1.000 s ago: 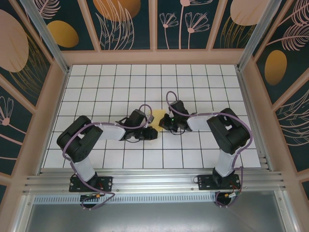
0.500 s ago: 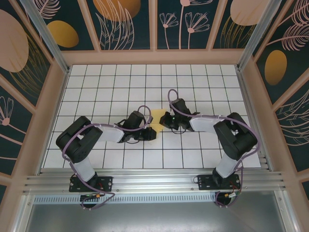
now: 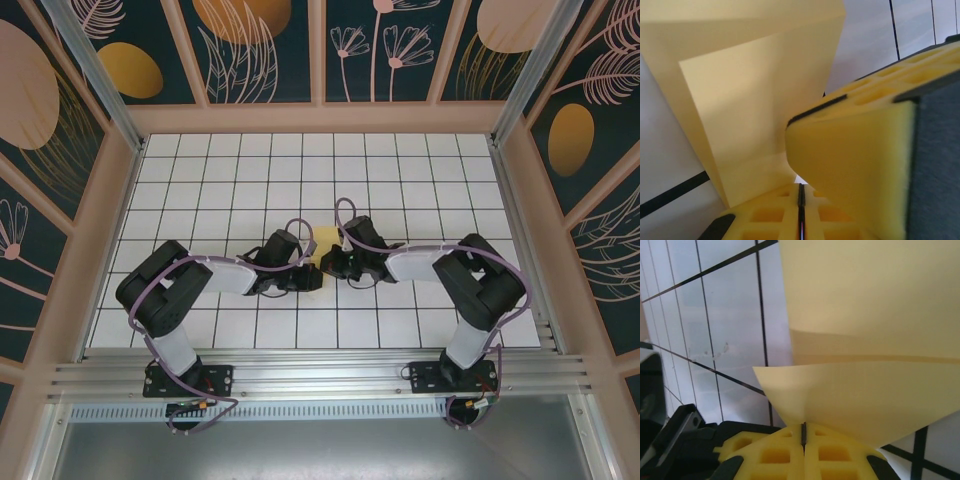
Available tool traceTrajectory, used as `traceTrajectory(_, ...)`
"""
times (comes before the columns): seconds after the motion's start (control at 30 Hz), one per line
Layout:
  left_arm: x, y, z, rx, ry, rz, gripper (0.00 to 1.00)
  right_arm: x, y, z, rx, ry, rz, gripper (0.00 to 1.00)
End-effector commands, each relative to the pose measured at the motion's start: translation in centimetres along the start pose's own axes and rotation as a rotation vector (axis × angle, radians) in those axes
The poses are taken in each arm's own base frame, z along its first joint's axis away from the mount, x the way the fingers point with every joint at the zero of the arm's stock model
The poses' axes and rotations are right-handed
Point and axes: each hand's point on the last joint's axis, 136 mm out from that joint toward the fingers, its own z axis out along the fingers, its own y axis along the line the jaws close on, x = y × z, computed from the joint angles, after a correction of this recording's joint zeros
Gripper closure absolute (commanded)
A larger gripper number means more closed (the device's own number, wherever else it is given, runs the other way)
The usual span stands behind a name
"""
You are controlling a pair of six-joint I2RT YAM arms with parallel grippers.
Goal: Fold a paper plane with a square sheet of paper (pick it up from the middle)
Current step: Third fold the triangle at the center of the table.
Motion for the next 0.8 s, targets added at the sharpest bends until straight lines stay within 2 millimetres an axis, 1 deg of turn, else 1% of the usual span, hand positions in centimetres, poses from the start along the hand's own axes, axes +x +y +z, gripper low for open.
traceTrajectory(0.0,2.5,2.5,0.2,-0.084,0.082,-0.043,0.89,1.0,-1.5,0.9,0.022,0.025,0.019,1.0)
traceTrajectory(0.1,2.6,2.8,0.2,-0.095,0.085,-0.046,0.89,1.0,-2.6,1.3,0.055,0.023,0.03,1.0)
traceTrajectory(0.3,3.2,3.5,0.1,-0.122,0.095,-0.046,0.91,0.0,-4.4,1.5,0.121,-0.011,0.049,1.0)
traceTrajectory(0.6,4.0,4.4,0.2,-0.141,0.112,-0.047,0.97,-2.2,-4.3,0.8,0.09,-0.05,0.059,0.98)
traceTrajectory(0.77,4.2,4.6,0.4,-0.145,0.118,-0.047,0.98,-3.1,-4.0,0.6,0.053,-0.053,0.058,0.97)
